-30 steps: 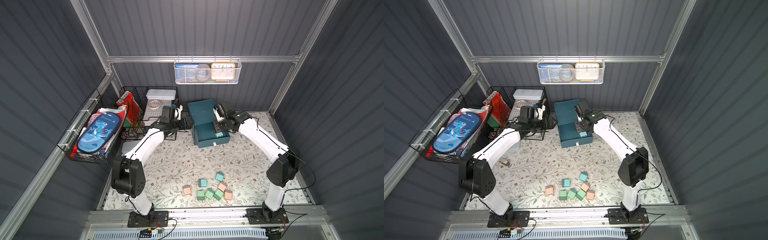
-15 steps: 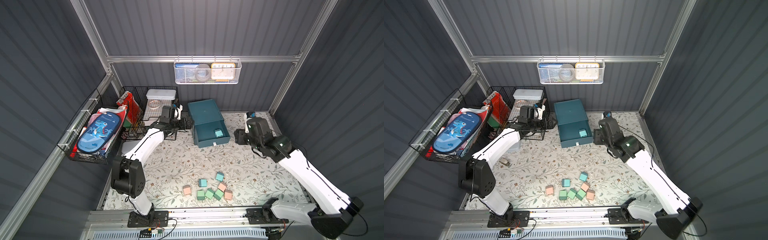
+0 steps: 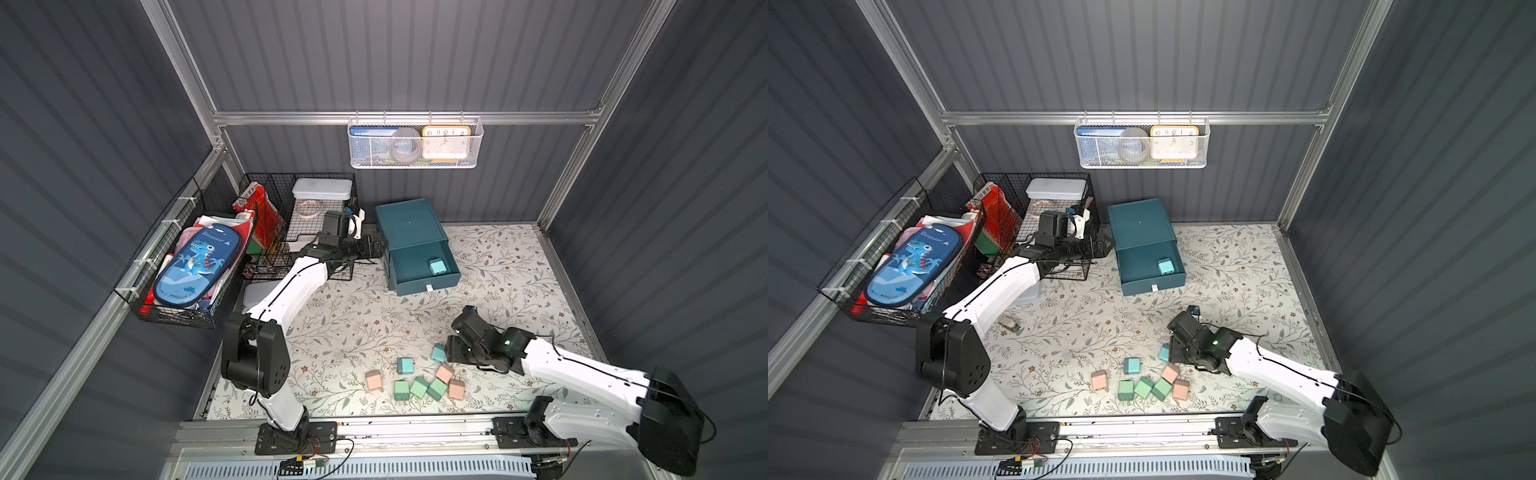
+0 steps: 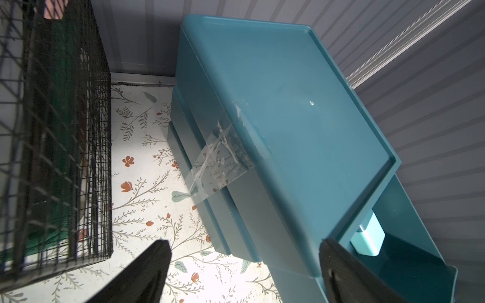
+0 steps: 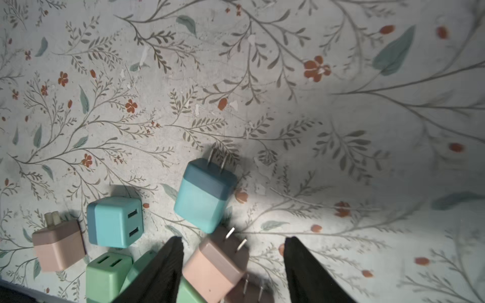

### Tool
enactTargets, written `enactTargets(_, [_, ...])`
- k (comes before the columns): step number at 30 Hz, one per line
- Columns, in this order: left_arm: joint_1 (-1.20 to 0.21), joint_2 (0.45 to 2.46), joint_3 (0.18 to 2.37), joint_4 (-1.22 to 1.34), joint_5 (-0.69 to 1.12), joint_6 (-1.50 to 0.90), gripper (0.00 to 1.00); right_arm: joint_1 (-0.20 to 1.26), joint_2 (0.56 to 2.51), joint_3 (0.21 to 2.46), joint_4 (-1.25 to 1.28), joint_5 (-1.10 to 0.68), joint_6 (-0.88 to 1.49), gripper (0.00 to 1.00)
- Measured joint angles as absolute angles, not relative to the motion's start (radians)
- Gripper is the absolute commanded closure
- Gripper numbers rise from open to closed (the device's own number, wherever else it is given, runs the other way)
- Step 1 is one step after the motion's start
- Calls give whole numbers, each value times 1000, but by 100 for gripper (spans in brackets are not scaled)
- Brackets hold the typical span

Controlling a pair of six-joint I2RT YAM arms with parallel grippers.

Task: Place the plugs into the drawer by color
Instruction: Pick up the plug from the center of the board.

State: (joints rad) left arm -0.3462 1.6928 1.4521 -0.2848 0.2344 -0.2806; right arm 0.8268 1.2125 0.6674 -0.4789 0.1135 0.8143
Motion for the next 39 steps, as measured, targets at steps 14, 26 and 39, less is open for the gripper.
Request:
enactTargets(14, [-346, 1690, 1452, -285, 235, -280, 6, 854, 1430, 671, -319, 73, 839, 27])
enactTargets(26, [-346, 1689, 1452, -285, 235, -280, 6, 872, 1522, 772, -349, 143, 762, 40])
enactTargets(39, [-346, 1689, 1452, -284, 235, -280, 6, 942, 1604, 812, -395, 261, 715, 47])
